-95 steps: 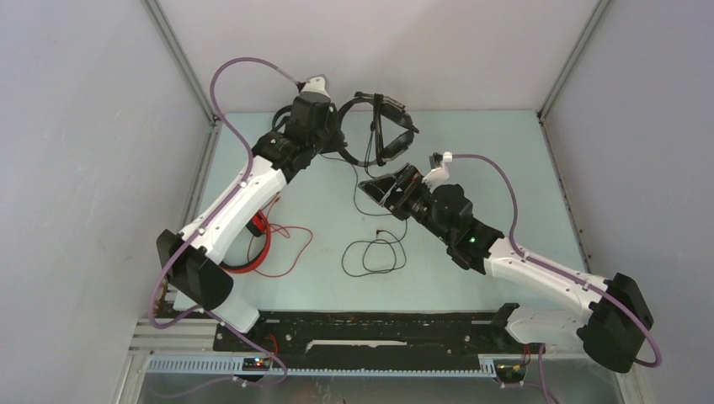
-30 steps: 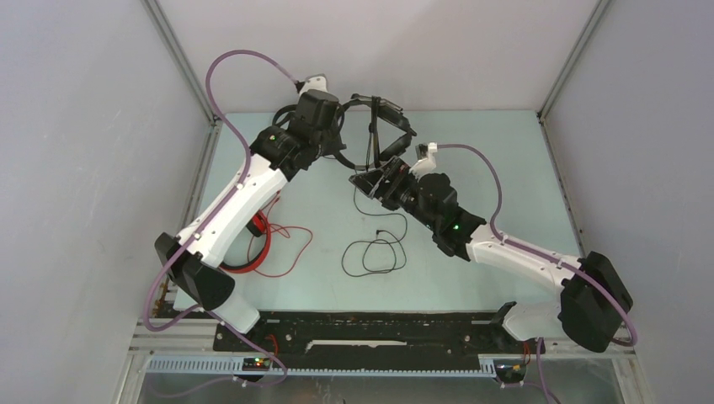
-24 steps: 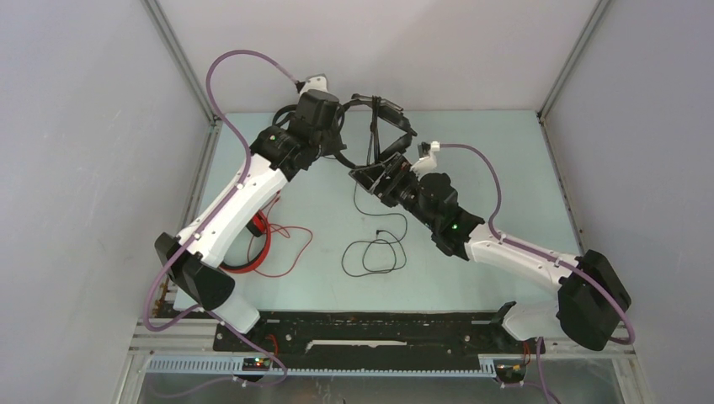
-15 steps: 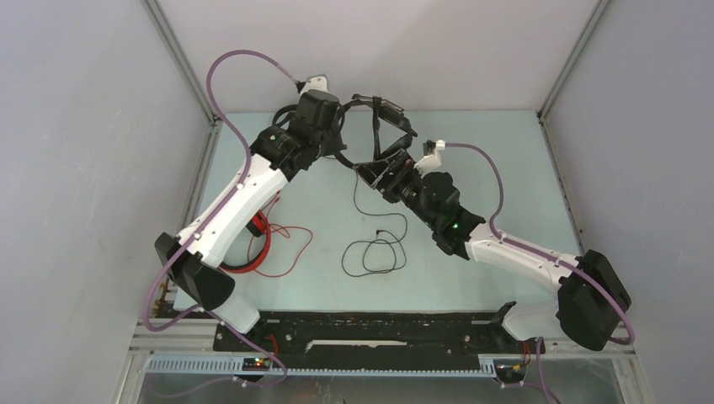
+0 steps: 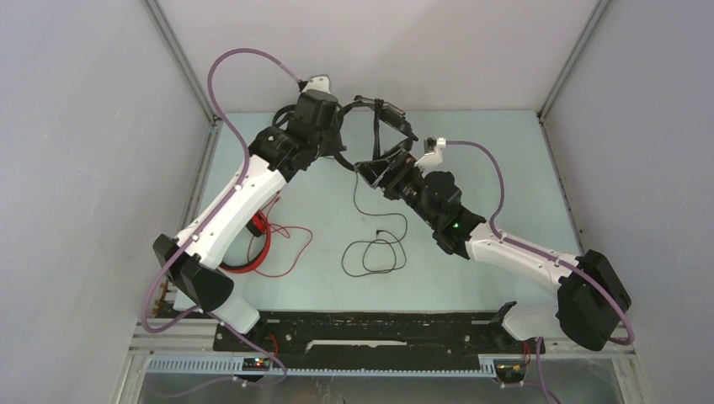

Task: Wrap the headphones
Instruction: Wrap the headphones cable around the headphones.

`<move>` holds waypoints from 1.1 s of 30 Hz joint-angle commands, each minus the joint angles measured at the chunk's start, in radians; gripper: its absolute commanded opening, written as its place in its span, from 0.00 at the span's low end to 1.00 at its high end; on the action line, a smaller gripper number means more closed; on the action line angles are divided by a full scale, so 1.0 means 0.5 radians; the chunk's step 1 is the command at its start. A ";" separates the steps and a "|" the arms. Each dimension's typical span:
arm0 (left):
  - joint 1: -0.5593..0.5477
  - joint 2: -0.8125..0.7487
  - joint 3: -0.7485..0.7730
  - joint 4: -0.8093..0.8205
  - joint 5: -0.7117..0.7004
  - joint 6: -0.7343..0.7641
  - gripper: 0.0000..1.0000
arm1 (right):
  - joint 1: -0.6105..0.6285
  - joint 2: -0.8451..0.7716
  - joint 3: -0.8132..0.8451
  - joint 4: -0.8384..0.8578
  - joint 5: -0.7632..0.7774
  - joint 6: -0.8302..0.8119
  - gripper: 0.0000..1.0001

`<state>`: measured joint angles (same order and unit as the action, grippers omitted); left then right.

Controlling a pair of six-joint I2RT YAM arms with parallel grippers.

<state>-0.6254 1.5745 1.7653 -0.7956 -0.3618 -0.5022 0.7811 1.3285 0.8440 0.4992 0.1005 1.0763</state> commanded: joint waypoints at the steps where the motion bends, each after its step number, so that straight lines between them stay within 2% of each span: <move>1: -0.012 -0.115 0.099 0.054 0.081 0.057 0.00 | -0.007 -0.024 -0.012 0.140 0.036 -0.236 0.75; 13: -0.011 0.008 0.146 -0.081 0.197 0.155 0.00 | -0.053 -0.064 -0.220 0.408 0.003 -0.657 0.70; 24: -0.010 0.228 0.166 -0.065 0.224 0.168 0.00 | -0.191 -0.050 -0.308 0.469 -0.057 -0.702 0.65; 33: -0.008 0.532 0.255 -0.019 0.266 0.133 0.00 | -0.319 0.047 -0.409 0.535 -0.115 -0.679 0.60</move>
<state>-0.6258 1.7863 1.8416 -0.8070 -0.2577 -0.4461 0.6559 1.3293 0.6525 0.6807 0.0414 0.7731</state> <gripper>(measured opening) 0.049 0.607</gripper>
